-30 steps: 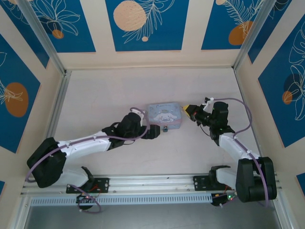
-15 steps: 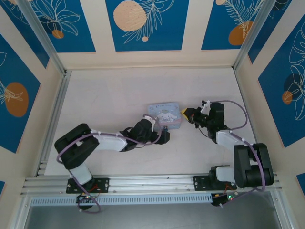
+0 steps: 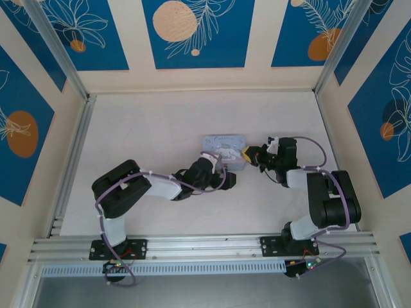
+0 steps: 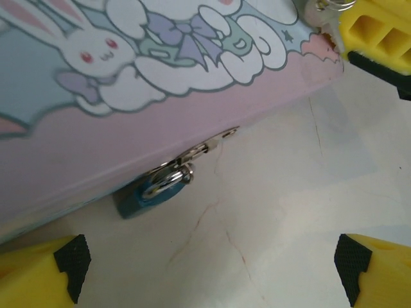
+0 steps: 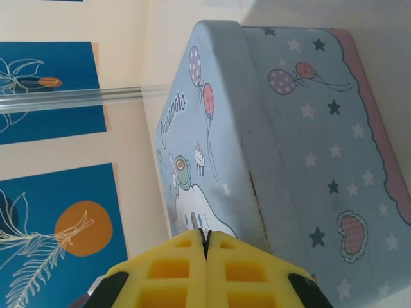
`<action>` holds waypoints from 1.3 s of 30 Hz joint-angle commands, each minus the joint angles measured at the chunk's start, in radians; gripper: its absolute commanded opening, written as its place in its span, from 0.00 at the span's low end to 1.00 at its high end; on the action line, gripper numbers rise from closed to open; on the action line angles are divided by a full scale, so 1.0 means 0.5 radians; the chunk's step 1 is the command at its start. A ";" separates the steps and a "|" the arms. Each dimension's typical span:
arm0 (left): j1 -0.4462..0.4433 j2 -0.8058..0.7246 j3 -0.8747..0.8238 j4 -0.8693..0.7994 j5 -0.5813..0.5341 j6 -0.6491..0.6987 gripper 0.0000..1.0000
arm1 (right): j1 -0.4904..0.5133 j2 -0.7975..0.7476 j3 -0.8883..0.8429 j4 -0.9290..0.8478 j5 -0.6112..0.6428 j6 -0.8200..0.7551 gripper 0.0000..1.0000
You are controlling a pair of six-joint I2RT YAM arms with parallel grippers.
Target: Unlock the padlock with the key
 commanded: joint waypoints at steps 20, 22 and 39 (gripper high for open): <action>0.014 0.221 0.321 0.163 0.060 0.047 0.96 | 0.009 0.273 0.113 0.258 -0.074 0.123 0.00; 0.013 0.209 0.324 0.208 0.062 0.010 0.96 | 0.009 0.270 0.115 0.245 -0.073 0.120 0.00; -0.003 0.285 0.258 0.238 -0.220 -0.280 0.94 | 0.012 0.239 0.132 0.180 -0.072 0.097 0.00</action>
